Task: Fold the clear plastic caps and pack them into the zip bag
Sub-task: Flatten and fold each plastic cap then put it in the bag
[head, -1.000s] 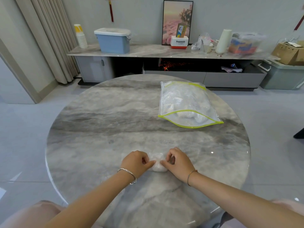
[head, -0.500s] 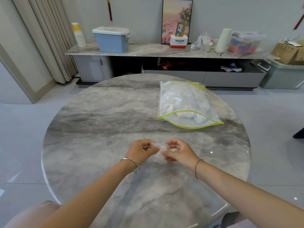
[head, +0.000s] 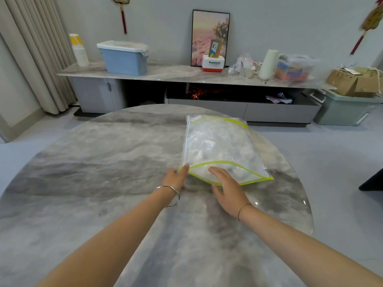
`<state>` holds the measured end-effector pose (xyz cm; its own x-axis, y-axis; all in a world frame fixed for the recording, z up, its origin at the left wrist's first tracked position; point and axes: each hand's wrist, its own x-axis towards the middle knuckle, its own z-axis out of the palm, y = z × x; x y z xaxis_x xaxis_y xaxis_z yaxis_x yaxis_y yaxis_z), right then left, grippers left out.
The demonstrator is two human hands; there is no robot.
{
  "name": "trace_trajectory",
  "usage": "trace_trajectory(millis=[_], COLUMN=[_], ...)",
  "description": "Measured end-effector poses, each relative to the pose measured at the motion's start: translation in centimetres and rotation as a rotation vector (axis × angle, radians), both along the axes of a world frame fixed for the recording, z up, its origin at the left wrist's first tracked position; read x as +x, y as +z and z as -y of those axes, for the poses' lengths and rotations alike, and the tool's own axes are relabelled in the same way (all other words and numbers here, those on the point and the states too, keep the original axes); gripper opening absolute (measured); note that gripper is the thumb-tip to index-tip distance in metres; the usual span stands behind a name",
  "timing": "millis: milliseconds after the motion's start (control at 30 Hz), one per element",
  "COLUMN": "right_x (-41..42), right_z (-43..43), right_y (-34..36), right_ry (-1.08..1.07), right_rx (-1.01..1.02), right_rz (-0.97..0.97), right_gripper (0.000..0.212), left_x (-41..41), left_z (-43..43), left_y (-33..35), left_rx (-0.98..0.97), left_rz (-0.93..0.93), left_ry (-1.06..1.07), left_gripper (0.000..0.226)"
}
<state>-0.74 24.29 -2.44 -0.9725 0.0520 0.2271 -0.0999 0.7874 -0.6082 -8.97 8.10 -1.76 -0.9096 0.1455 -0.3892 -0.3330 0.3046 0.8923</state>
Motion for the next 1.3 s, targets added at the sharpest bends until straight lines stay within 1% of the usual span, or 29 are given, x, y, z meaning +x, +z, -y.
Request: trace_trajectory(millis=[67,133,167,233,267,367,433,533,600,733,800,833,867,933,1000,1033,1067,1100,1167,1200,1233,1267,1300], right_x=[-1.6,-3.8,-4.7,-6.3,-6.8,-7.7,-7.9,-6.5,-4.6,0.7,3.5,4.7,5.9,8.1,9.7,10.1,10.3,10.3,9.9,9.5,9.0,8.7,8.5], right_z=[0.3,0.2,0.2,0.1,0.1,0.2,0.3,1.0,1.6,2.4,2.7,2.7,2.8,2.5,2.3,2.0,1.7,1.3,0.4,-0.1,-0.4,-0.5,-0.3], right_y=[-0.7,-1.7,-1.9,-2.0,-1.9,-1.6,-1.4,-1.1,-0.7,0.4,0.9,1.0,1.2,1.6,2.1,2.4,2.7,2.7,2.6,2.5,2.4,2.2,2.2], right_ry=[0.021,0.008,-0.01,-0.066,-0.087,-0.092,-0.072,-0.034,0.025,0.205,0.263,0.273,0.28,0.296,0.237,0.166,0.078,-0.025,-0.24,-0.335,-0.406,-0.434,-0.439], right_rx=[0.045,0.115,0.2,0.393,0.457,0.608,0.64,0.549,0.492,0.451,0.328,0.239,0.157,0.061,-0.053,-0.124,-0.182,-0.229,-0.283,-0.283,-0.281,-0.314,-0.392], right_rz=[0.086,0.138,0.147,0.15,0.147,0.158,0.173,0.14,0.099,0.161,0.189,0.2,0.215,0.277,0.291,0.267,0.222,0.166,0.128,0.18,0.278,0.386,0.484], right_gripper=[0.047,0.045,0.043,0.04,0.04,0.043,0.042,0.043,0.047,0.064,0.049,0.045,0.044,0.04,0.023,0.014,0.011,0.014,0.02,0.022,0.027,0.03,0.033], left_x=[-1.4,-2.9,-3.2,-3.3,-3.2,-2.8,-2.7,-2.3,-1.7,0.1,1.2,1.6,2.0,3.0,4.1,4.7,5.2,5.9,7.4,8.0,8.5,9.1,9.5], left_z=[-1.0,-1.8,-1.9,-1.8,-1.6,-0.5,0.5,2.1,3.3,6.6,8.8,9.6,10.6,12.1,12.8,12.8,12.7,12.4,11.3,10.7,9.7,8.7,7.6], left_y=[-0.7,-1.6,-2.0,-2.3,-2.3,-2.5,-2.4,-2.0,-1.7,-0.5,-0.1,-0.1,-0.3,-0.4,-0.4,-0.3,-0.2,0.0,0.6,0.8,0.9,0.8,0.5], left_rx=[0.042,0.054,0.042,0.024,0.022,-0.022,-0.034,-0.011,-0.011,-0.026,-0.046,-0.054,-0.062,-0.095,-0.195,-0.262,-0.333,-0.4,-0.5,-0.532,-0.562,-0.604,-0.655], left_rz=[-0.015,-0.092,-0.124,-0.157,-0.165,-0.199,-0.208,-0.169,-0.15,-0.137,-0.127,-0.122,-0.121,-0.108,-0.146,-0.199,-0.302,-0.465,-0.859,-1.015,-1.134,-1.195,-1.245], left_ry=[0.044,0.104,0.117,0.112,0.097,0.033,0.027,0.052,0.035,0.041,0.077,0.105,0.135,0.214,0.29,0.323,0.342,0.318,0.136,0.0,-0.145,-0.282,-0.393], left_gripper=[0.039,0.033,0.031,0.028,0.028,0.029,0.028,0.028,0.029,0.027,0.025,0.025,0.026,0.025,0.016,0.015,0.026,0.037,0.053,0.057,0.06,0.062,0.065])
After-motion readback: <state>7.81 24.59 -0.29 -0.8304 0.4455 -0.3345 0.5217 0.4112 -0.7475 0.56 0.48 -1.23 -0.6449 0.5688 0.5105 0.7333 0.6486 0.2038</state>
